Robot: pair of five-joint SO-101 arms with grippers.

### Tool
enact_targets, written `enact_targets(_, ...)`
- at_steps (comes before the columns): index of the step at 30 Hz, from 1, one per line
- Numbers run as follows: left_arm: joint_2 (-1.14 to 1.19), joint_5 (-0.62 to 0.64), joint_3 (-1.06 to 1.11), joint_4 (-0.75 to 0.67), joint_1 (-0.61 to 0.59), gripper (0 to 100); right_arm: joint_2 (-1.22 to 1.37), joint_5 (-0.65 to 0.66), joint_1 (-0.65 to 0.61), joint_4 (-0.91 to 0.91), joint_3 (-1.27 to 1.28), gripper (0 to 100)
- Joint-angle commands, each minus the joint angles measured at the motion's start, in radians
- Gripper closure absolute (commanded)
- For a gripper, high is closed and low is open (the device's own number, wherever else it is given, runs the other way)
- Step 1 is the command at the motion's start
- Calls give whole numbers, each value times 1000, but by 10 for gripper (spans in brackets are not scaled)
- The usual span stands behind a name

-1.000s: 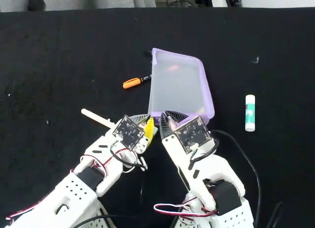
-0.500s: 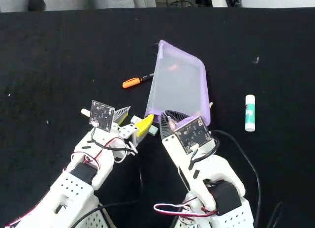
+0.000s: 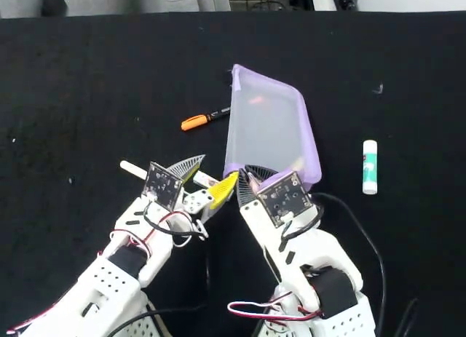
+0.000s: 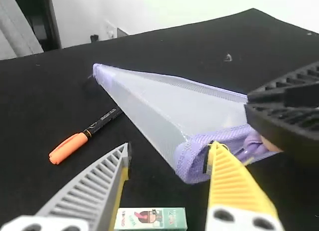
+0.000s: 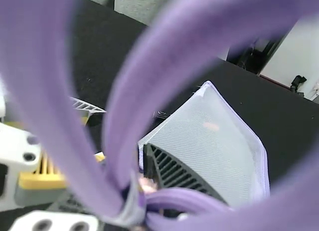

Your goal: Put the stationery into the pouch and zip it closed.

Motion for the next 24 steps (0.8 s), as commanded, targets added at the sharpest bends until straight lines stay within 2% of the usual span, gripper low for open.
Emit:
enact_targets(1,58,-14,-41,-25,1,745,-47,-6,25,5,-61,987)
enact_targets(9,419,-14,-234,-32,-1,745,-47,-5,25,5,-61,987)
enact_targets(13,456,-21,-251,-32,-2,779,-47,-5,25,3,-61,987)
enact_targets(17,399,-126,-203,-31,-1,821,-47,-5,25,-3,-61,987)
enact_targets(24,49,-138,5,-9,-1,822,-44,-5,26,-57,-54,987)
